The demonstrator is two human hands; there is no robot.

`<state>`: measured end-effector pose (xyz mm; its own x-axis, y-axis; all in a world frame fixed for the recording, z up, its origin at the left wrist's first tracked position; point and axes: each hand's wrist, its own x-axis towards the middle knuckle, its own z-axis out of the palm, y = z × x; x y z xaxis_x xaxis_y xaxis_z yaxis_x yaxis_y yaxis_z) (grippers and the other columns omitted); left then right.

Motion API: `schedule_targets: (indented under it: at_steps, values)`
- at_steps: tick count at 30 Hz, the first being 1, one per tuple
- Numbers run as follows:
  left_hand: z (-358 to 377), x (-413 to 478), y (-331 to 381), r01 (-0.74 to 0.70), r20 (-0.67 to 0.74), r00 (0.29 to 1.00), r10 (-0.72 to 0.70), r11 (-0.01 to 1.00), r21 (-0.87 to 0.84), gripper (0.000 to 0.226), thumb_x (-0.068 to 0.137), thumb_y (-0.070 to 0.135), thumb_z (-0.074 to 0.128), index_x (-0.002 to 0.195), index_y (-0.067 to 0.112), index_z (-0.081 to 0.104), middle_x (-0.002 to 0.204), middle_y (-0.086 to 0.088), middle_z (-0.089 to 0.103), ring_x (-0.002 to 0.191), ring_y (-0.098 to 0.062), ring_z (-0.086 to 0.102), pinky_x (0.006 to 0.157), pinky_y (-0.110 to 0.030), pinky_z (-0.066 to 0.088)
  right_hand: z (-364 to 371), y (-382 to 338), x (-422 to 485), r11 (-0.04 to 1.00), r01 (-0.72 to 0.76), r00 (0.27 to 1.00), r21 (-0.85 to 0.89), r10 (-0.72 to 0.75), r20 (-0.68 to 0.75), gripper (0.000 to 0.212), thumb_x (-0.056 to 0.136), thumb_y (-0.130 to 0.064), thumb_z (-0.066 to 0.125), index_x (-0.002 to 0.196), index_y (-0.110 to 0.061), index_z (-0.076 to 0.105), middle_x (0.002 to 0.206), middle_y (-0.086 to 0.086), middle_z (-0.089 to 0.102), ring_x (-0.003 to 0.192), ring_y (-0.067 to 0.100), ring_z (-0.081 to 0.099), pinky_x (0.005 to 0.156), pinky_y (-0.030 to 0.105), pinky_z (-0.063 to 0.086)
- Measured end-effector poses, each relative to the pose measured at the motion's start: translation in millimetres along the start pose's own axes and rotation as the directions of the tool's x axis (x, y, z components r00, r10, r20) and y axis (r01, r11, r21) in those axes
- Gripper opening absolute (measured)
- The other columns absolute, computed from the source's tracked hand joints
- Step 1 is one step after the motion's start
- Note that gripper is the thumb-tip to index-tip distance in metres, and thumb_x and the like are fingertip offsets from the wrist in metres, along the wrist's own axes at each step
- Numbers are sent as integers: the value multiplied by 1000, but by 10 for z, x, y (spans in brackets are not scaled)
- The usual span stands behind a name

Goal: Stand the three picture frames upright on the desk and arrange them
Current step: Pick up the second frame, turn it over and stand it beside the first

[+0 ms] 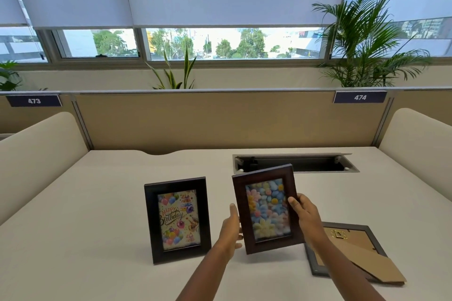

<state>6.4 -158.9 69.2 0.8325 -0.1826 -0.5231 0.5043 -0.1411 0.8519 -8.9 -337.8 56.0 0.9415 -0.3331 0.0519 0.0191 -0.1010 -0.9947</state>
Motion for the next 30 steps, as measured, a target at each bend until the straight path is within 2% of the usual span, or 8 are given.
schedule_targets:
  at_steps: [4, 7, 11, 12, 14, 16, 20, 30]
  values:
    - [5, 78, -67, -63, -20, 998, 61, 993, -97, 64, 97, 49, 9, 137, 11, 41, 142, -15, 46, 132, -33, 40, 114, -47, 26, 87, 30, -4, 998, -51, 999, 37, 50, 16, 12, 96, -20, 41, 93, -14, 51, 92, 6, 63, 83, 21, 65, 66, 31, 56]
    - [-23, 149, -104, -84, -2, 996, 86, 974, -210, 62, 96, 50, 10, 129, 15, 48, 132, -11, 54, 124, -31, 49, 109, -44, 34, 125, 78, -4, 995, -71, 997, 73, 68, 41, 13, 96, -20, 40, 92, -16, 53, 96, 9, 63, 86, 23, 65, 69, 35, 56]
    - [-76, 252, -122, -83, 39, 994, 106, 918, -387, 61, 93, 55, 8, 85, 27, 62, 74, 6, 75, 67, -13, 72, 70, -34, 52, 198, 161, -9, 992, -86, 994, 89, 80, 71, 15, 96, -20, 41, 102, -11, 51, 101, 9, 63, 88, 19, 64, 70, 34, 56]
    - [-88, 278, -134, -77, 43, 994, 104, 906, -416, 62, 92, 57, 7, 83, 27, 61, 66, 7, 75, 67, -13, 72, 69, -34, 52, 224, 174, -3, 992, -85, 994, 92, 78, 69, 15, 96, -19, 41, 104, -11, 50, 102, 9, 63, 88, 19, 64, 70, 35, 56]
    - [-85, 306, -169, -85, 31, 994, 108, 902, -422, 63, 91, 59, 7, 93, 27, 61, 79, 2, 75, 94, -23, 68, 83, -42, 50, 278, 191, 16, 993, -77, 996, 90, 73, 49, 16, 96, -18, 41, 106, -9, 49, 105, 13, 62, 90, 23, 64, 77, 43, 56]
    - [-71, 331, -226, -112, 1, 993, 122, 913, -392, 67, 91, 58, 6, 120, 24, 55, 116, -8, 66, 119, -33, 54, 101, -46, 41, 327, 207, 48, 993, -74, 997, 89, 73, 18, 20, 96, -17, 41, 110, -4, 48, 110, 17, 60, 98, 31, 62, 87, 51, 53]
    - [-34, 334, -335, -172, -71, 985, 157, 929, -328, 67, 92, 54, 4, 138, 19, 38, 143, -12, 46, 131, -30, 43, 113, -44, 28, 392, 271, 96, 990, -91, 995, 106, 93, -21, 28, 96, -16, 41, 117, 1, 46, 118, 22, 57, 110, 37, 58, 93, 57, 49]
    - [-42, 374, -368, -196, -109, 979, 174, 947, -255, 66, 93, 53, 6, 141, 18, 34, 146, -11, 42, 135, -28, 37, 115, -41, 24, 420, 391, 145, 983, -103, 995, 149, 99, 30, 17, 96, -17, 39, 107, -7, 47, 104, 10, 59, 86, 11, 61, 56, 13, 57]
